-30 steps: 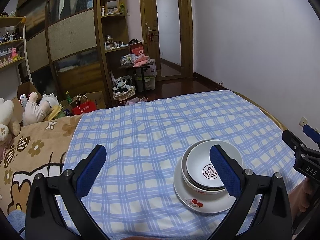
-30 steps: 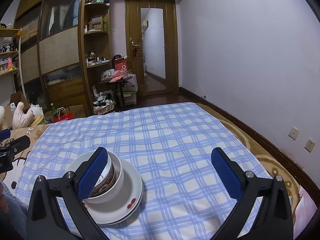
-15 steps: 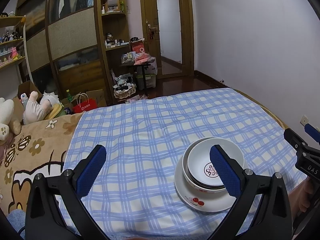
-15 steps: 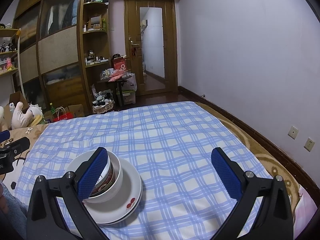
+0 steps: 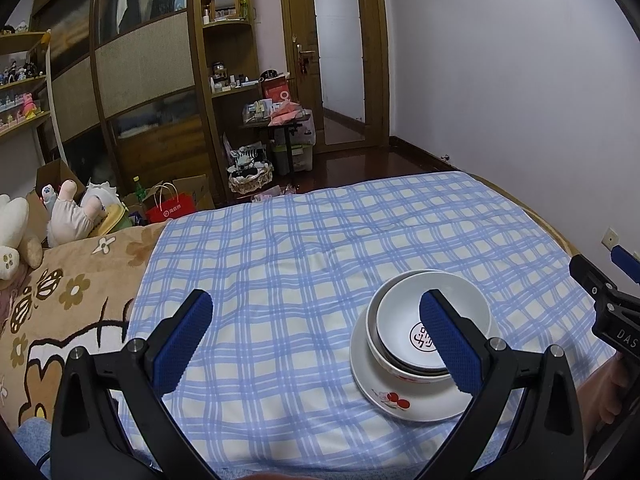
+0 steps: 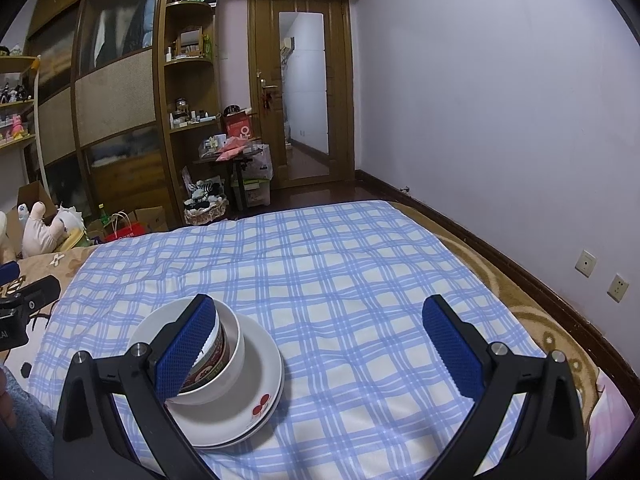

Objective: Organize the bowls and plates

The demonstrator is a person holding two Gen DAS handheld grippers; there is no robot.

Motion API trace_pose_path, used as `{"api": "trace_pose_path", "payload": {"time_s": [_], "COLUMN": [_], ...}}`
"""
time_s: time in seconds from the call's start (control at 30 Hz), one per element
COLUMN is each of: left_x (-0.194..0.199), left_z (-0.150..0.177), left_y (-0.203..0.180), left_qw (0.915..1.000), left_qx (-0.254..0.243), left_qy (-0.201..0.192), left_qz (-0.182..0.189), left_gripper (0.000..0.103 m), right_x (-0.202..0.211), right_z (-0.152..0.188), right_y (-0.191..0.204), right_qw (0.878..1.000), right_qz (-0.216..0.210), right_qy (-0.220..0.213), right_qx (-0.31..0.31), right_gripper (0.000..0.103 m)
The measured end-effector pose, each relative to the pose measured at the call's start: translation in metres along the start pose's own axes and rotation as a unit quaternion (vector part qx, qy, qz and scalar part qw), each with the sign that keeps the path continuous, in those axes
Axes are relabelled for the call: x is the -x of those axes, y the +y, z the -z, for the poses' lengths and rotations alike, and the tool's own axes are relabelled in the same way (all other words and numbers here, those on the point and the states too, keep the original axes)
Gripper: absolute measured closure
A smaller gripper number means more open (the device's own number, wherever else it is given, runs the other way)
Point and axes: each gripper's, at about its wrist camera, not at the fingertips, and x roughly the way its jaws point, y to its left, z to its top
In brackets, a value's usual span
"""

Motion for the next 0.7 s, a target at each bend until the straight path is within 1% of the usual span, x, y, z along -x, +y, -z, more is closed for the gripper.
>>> {"api": "trace_pose_path", "payload": {"time_s": [0.7], "left_x": [-0.0004], "left_z": [-0.0006], "left_y": [0.0002], "left_qw": [1.0], "left_qx": [0.0], "left_qy": [0.002], "left_qz": [-0.002], "left_gripper": [0.001], "right_x": [-0.0013], "right_z": [0.0005], "right_y": [-0.0016], "right_qw": [1.0], "right_qz": [-0.001], "right_qy": [0.002], "right_qx": [0.0], "right_gripper": [0.0]}}
